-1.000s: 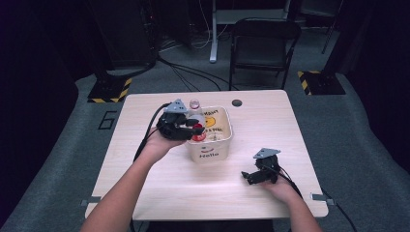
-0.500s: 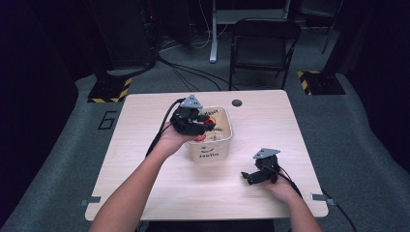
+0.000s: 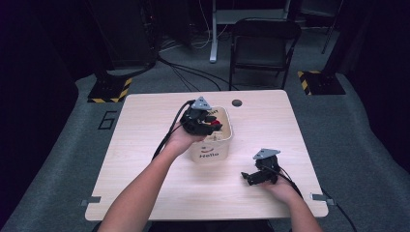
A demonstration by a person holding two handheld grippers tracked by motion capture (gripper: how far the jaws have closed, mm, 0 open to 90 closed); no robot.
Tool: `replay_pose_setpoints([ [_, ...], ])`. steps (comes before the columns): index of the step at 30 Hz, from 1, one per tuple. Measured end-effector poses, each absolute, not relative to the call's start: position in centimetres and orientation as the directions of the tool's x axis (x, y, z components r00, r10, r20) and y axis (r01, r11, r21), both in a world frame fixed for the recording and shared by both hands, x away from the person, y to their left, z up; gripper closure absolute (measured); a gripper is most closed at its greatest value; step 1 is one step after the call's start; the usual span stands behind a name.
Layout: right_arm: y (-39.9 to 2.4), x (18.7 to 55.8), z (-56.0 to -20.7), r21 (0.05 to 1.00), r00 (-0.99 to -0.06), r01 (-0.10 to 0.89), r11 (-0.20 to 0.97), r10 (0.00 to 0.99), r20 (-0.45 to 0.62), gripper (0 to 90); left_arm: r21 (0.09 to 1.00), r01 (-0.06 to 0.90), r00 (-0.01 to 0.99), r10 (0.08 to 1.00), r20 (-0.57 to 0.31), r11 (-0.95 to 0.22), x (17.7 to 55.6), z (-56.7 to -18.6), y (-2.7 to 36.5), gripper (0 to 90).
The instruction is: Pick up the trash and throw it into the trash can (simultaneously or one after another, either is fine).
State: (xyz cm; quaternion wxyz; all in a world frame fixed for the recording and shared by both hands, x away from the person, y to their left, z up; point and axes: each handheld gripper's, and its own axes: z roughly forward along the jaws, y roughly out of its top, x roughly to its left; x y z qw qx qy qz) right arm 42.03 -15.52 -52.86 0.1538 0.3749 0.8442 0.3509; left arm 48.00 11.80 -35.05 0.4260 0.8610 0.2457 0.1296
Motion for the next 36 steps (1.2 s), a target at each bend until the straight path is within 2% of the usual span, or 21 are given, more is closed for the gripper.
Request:
replay_pose_setpoints([
  [14,-15.6,42.0,-52.9,0.712,-0.685,0.510,0.484,0.729,-0.005,0.0,0.762,0.357,0.824,0.567,0.016,-0.540,49.4,-37.8,11.1,59.0],
  [29,-15.5,41.8,-52.9,0.712,-0.690,0.508,0.485,0.724,-0.001,0.0,0.734,0.378,0.819,0.573,0.018,-0.564,49.8,-38.9,11.2,58.1],
  [30,-15.5,41.8,-52.9,0.712,-0.693,0.506,0.487,0.721,-0.002,0.0,0.740,0.377,0.817,0.576,0.017,-0.557,49.8,-38.8,11.2,57.3],
  [32,-15.5,41.8,-52.9,0.709,-0.690,0.512,0.485,0.723,0.004,0.0,0.742,0.379,0.814,0.580,0.016,-0.553,49.8,-38.7,11.3,49.4],
  [36,-15.5,41.8,-52.9,0.708,-0.696,0.507,0.491,0.718,0.001,0.0,0.746,0.373,0.817,0.577,0.019,-0.552,49.5,-38.4,11.7,46.3],
])
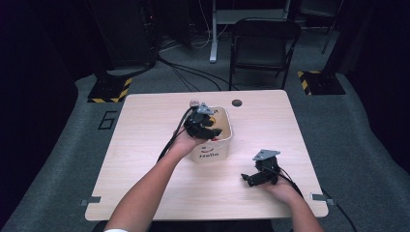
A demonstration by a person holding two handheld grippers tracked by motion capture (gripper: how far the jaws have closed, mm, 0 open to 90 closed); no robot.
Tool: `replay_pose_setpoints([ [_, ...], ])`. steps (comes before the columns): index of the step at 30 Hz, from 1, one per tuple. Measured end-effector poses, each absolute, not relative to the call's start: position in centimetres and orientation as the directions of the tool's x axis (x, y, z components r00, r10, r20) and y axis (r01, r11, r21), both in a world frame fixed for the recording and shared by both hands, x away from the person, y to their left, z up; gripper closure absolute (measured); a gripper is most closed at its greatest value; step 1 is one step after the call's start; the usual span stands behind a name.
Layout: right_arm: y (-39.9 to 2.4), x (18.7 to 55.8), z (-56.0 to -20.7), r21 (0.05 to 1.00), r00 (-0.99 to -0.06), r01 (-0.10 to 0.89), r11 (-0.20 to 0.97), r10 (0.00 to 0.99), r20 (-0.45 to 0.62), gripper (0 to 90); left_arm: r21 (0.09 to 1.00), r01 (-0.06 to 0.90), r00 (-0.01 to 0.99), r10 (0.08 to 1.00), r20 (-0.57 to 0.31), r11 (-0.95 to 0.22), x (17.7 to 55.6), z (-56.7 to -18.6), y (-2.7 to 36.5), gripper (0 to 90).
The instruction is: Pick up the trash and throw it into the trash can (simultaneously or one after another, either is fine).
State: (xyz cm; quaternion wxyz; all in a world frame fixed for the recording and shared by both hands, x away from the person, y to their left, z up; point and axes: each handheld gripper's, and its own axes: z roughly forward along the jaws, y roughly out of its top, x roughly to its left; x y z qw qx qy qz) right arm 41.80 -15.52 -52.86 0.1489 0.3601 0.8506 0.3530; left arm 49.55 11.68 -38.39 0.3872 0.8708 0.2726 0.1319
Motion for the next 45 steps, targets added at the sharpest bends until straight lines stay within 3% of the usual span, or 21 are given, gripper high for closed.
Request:
replay_pose_setpoints([
  [6,-15.5,41.8,-52.9,0.708,-0.695,0.508,0.491,0.719,0.000,0.0,0.778,0.366,0.802,0.597,0.015,-0.510,48.7,-37.1,13.5,37.6],
  [27,-15.5,41.9,-52.9,0.712,-0.694,0.505,0.487,0.720,0.000,0.0,0.813,0.373,0.738,0.674,0.032,-0.447,45.1,-35.8,22.3,33.4],
  [45,-15.4,41.8,-52.9,0.708,-0.689,0.514,0.485,0.725,0.004,0.0,0.816,0.403,0.667,0.744,0.049,-0.414,41.9,-39.7,29.2,32.6],
])
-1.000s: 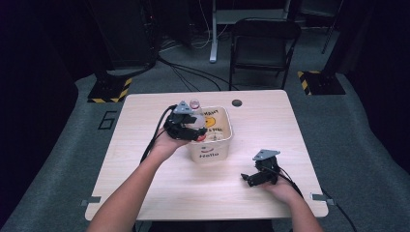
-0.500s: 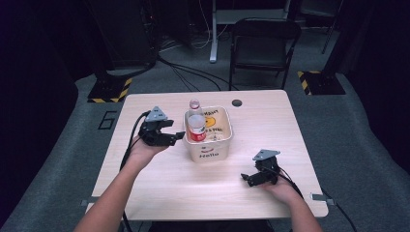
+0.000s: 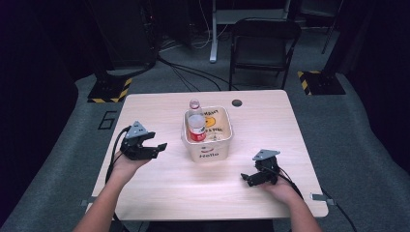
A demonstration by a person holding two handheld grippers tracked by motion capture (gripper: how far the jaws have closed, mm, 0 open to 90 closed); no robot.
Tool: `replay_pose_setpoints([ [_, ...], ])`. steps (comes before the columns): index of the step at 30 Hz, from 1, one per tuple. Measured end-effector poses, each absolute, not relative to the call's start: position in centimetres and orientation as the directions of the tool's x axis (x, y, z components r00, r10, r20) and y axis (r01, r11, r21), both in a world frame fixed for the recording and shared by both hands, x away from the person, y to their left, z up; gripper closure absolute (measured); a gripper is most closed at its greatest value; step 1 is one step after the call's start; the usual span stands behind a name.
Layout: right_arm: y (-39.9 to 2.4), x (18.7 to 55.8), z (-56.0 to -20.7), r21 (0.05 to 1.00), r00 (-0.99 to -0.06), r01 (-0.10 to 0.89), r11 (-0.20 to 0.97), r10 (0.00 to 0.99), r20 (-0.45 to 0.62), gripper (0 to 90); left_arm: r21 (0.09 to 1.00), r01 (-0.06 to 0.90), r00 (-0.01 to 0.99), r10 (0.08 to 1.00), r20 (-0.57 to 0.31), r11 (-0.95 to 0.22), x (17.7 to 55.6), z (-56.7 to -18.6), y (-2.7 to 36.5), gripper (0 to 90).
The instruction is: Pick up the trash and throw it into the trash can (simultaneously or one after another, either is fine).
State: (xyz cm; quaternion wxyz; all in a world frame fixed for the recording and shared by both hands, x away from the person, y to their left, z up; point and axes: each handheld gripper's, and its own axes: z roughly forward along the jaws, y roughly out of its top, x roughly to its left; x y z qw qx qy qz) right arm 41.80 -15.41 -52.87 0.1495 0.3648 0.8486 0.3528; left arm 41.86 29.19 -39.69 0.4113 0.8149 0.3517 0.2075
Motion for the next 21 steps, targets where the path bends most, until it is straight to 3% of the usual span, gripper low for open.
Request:
replay_pose_setpoints([
  [12,-15.3,42.0,-52.9,0.710,-0.688,0.512,0.484,0.726,0.001,0.0,0.847,0.382,0.626,0.778,0.057,-0.369,40.5,-41.2,30.7,32.5],
  [16,-15.4,41.9,-52.9,0.709,-0.693,0.509,0.488,0.721,0.001,0.0,0.844,0.419,0.609,0.793,0.013,-0.335,40.2,-42.8,31.4,32.5],
  [21,-15.5,41.9,-52.9,0.712,-0.695,0.504,0.488,0.719,-0.001,0.0,0.809,0.443,0.608,0.793,0.046,-0.386,38.8,-45.6,32.9,32.3],
])
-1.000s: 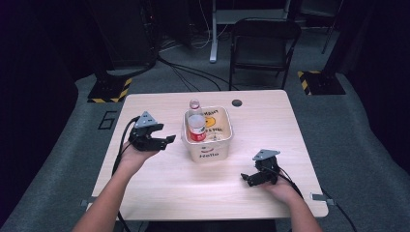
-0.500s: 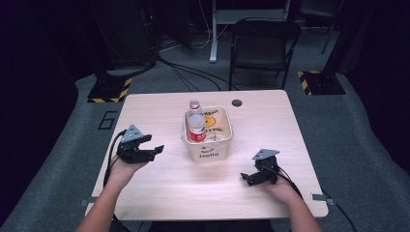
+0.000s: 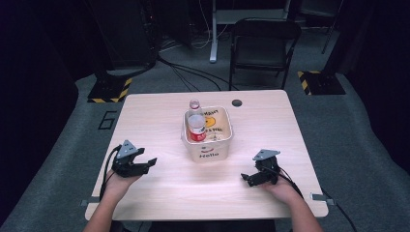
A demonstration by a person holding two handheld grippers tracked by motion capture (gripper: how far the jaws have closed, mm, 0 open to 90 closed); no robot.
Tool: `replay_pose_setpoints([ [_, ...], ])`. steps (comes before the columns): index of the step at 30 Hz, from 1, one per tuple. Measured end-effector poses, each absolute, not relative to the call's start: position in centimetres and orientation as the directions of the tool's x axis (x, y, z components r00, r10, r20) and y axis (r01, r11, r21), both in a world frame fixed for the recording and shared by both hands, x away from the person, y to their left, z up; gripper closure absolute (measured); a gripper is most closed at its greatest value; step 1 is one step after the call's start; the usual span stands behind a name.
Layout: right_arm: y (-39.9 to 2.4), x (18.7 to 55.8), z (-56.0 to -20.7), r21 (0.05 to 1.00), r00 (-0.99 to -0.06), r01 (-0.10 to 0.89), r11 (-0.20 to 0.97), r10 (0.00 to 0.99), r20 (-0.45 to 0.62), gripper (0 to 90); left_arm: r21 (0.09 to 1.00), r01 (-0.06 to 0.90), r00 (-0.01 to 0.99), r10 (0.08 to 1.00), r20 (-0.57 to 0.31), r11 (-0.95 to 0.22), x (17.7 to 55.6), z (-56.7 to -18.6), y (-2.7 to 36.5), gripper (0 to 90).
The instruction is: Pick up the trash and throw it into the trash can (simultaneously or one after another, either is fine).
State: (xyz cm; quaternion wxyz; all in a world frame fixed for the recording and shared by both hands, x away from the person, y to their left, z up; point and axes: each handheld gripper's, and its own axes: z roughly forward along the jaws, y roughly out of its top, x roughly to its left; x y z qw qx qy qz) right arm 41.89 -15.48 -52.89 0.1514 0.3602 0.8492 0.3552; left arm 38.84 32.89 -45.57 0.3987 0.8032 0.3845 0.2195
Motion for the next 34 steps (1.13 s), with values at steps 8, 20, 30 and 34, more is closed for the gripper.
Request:
replay_pose_setpoints([
  [8,-15.1,42.2,-52.9,0.710,-0.684,0.515,0.480,0.730,0.002,0.0,0.802,0.473,0.582,0.813,0.027,-0.365,37.9,-47.7,34.5,31.7],
  [20,-15.0,42.5,-52.9,0.709,-0.687,0.513,0.483,0.727,0.002,0.0,0.791,0.589,0.450,0.881,-0.148,-0.168,38.6,-49.7,38.0,30.6],
  [30,-15.0,42.6,-52.9,0.708,-0.685,0.516,0.482,0.729,0.003,0.0,0.737,0.670,0.315,0.933,-0.176,-0.087,39.2,-50.6,39.8,29.2],
  [34,-14.9,42.7,-52.9,0.709,-0.684,0.514,0.483,0.729,-0.001,0.0,0.716,0.690,0.316,0.935,-0.161,-0.110,39.3,-50.7,39.4,28.2],
])
